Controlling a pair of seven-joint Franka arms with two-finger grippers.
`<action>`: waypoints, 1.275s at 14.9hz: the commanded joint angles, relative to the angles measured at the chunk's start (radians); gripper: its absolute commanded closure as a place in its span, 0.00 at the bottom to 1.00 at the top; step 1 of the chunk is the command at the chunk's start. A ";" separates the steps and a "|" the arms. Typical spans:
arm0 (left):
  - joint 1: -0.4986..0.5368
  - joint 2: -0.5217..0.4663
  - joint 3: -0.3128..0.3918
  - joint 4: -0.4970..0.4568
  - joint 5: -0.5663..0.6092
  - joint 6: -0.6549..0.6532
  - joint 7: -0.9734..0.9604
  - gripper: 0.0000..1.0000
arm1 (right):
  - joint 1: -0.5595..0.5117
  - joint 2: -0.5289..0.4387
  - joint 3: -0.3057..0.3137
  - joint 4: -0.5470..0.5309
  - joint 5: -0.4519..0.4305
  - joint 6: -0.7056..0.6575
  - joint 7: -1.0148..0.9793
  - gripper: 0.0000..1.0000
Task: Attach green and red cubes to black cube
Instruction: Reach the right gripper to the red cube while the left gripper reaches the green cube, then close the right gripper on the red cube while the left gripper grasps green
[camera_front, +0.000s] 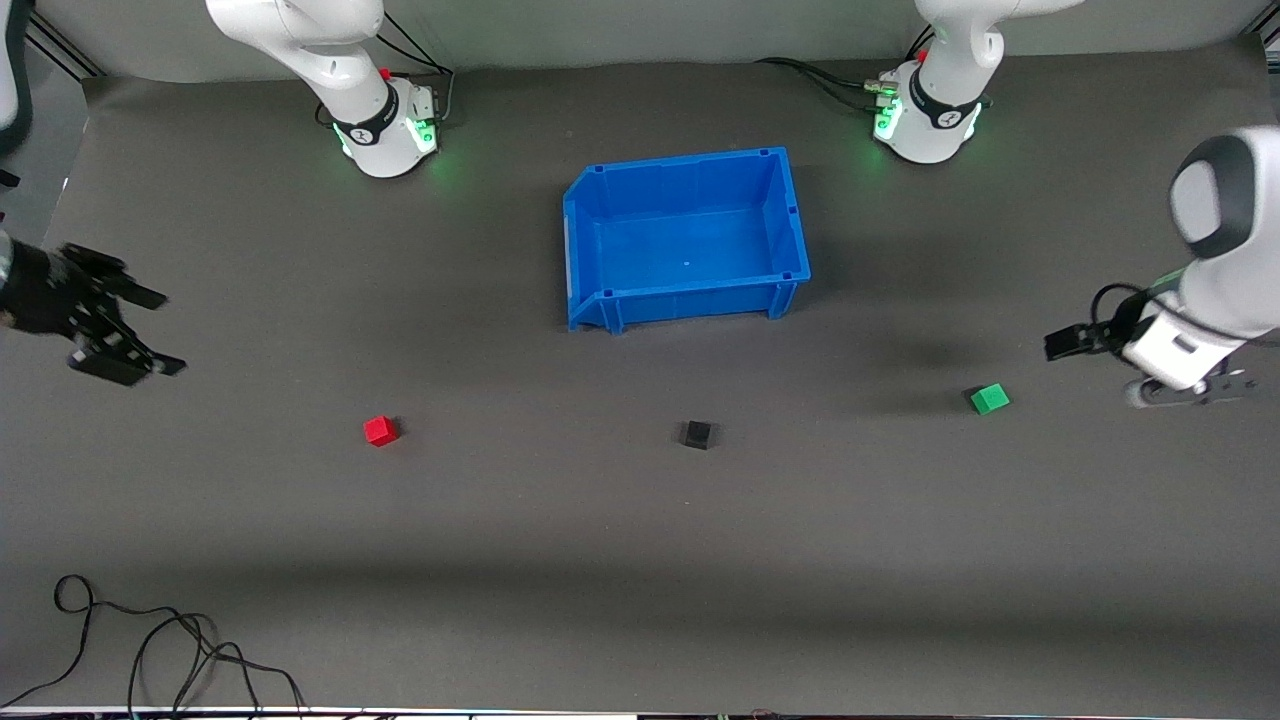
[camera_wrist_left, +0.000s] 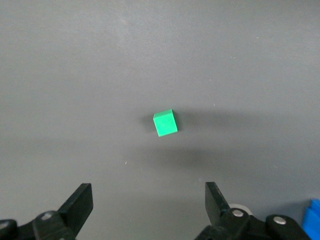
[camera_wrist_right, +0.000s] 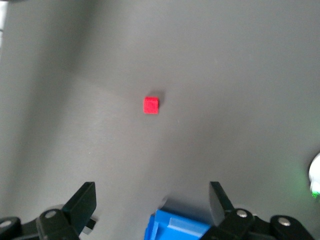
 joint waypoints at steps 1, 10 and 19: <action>0.006 0.075 -0.001 -0.036 -0.004 0.108 -0.043 0.00 | -0.014 0.086 -0.018 -0.059 0.107 0.025 0.057 0.00; 0.004 0.358 -0.003 -0.022 -0.004 0.324 -0.298 0.04 | 0.005 0.320 -0.023 -0.270 0.257 0.498 0.014 0.00; 0.000 0.407 -0.001 0.010 -0.001 0.349 -0.312 0.33 | 0.060 0.449 -0.020 -0.265 0.310 0.607 -0.262 0.00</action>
